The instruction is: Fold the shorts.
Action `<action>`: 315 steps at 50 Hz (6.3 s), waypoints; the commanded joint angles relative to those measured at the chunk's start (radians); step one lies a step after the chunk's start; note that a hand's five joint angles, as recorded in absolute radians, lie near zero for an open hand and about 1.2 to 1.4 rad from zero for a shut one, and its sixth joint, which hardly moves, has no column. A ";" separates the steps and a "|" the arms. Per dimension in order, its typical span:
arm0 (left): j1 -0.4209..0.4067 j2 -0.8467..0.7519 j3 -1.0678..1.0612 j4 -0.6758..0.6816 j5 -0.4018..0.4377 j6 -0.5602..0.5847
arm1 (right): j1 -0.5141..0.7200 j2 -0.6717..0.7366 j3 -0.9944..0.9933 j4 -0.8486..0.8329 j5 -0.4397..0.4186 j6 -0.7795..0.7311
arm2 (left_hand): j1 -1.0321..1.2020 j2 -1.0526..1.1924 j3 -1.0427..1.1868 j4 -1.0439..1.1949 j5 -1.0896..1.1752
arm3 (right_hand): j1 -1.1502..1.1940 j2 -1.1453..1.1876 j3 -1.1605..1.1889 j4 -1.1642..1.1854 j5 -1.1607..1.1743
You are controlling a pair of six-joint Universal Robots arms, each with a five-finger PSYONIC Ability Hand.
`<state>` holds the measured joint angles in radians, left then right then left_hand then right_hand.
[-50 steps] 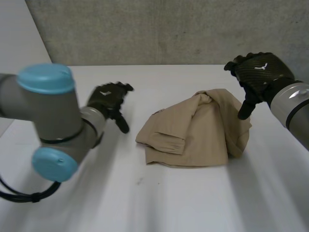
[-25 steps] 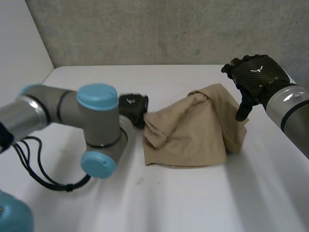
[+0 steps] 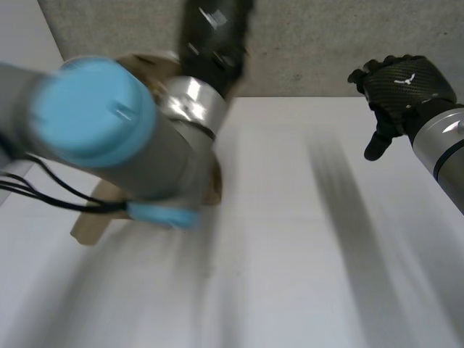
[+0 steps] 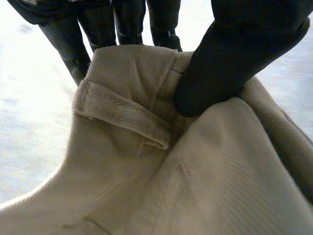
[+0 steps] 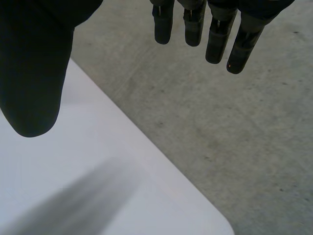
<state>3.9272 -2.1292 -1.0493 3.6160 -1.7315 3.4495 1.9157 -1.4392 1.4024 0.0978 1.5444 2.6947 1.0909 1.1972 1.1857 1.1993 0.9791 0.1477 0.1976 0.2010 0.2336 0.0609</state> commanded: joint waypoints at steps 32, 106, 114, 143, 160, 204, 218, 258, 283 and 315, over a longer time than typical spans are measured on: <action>0.123 0.313 -0.627 -0.031 0.032 -0.021 | 0.012 0.063 0.148 -0.024 -0.231 -0.386 | -0.857 -0.963 -0.952 -0.965 -0.920 | 0.027 -0.023 -0.026 -0.059 -0.061; 0.374 0.483 -0.885 -0.151 0.032 -0.024 | 0.108 0.610 -0.329 -0.633 0.161 -0.276 | -0.883 -0.990 -0.978 -0.992 -0.946 | 0.027 -0.023 -0.026 -0.059 -0.061; 0.299 0.503 -0.893 -0.214 0.032 -0.024 | 0.046 0.358 -0.045 -0.496 -0.071 -0.187 | -0.863 -0.969 -0.958 -0.971 -0.925 | 0.027 -0.023 -0.026 -0.059 -0.061; 0.202 0.354 -0.937 -0.333 0.020 -0.130 | -0.210 0.397 0.187 -0.239 -0.481 -0.305 | -0.648 -0.755 -0.743 -0.757 -0.711 | 0.486 0.436 0.433 0.400 0.398; 0.201 0.347 -0.939 -0.333 0.020 -0.130 | -0.204 0.491 0.141 -0.317 -0.480 -0.305 | -0.643 -0.749 -0.737 -0.751 -0.705 | 0.618 0.568 0.565 0.532 0.531; 0.210 0.232 -0.891 -0.300 0.000 -0.128 | -0.193 0.389 0.162 -0.325 -0.458 -0.027 | -0.496 -0.602 -0.591 -0.604 -0.559 | 1.249 1.199 1.195 1.163 1.161; 0.251 0.235 -0.868 -0.203 -0.002 -0.127 | -0.169 0.356 0.182 -0.244 -0.412 -0.022 | 0.305 0.199 0.211 0.197 0.243 | 1.249 1.199 1.195 1.163 1.161; 0.231 0.631 -0.276 -0.490 0.015 -0.248 | -0.181 -0.218 -0.022 0.019 -0.314 0.301 | 0.305 0.199 0.211 0.197 0.243 | 1.249 1.199 1.195 1.163 1.161; 0.365 -0.205 0.270 -0.189 0.018 -0.190 | -0.054 0.457 -0.220 -0.567 0.002 0.179 | 0.305 0.199 0.211 0.197 0.243 | 1.249 1.199 1.195 1.163 1.161; 0.287 0.159 -0.448 -0.164 0.064 -0.136 | -0.142 0.263 0.145 -0.201 -0.242 -0.079 | -0.828 -0.934 -0.922 -0.936 -0.890 | 0.027 -0.023 -0.026 -0.059 -0.061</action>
<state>4.2598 -2.1202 -1.2621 3.5177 -1.6700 3.3181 1.8435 -1.1364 1.4320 -0.1444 1.4493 2.6775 0.1901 0.2005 0.2105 0.2033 0.0460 0.2020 0.2180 0.2135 0.2323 0.0694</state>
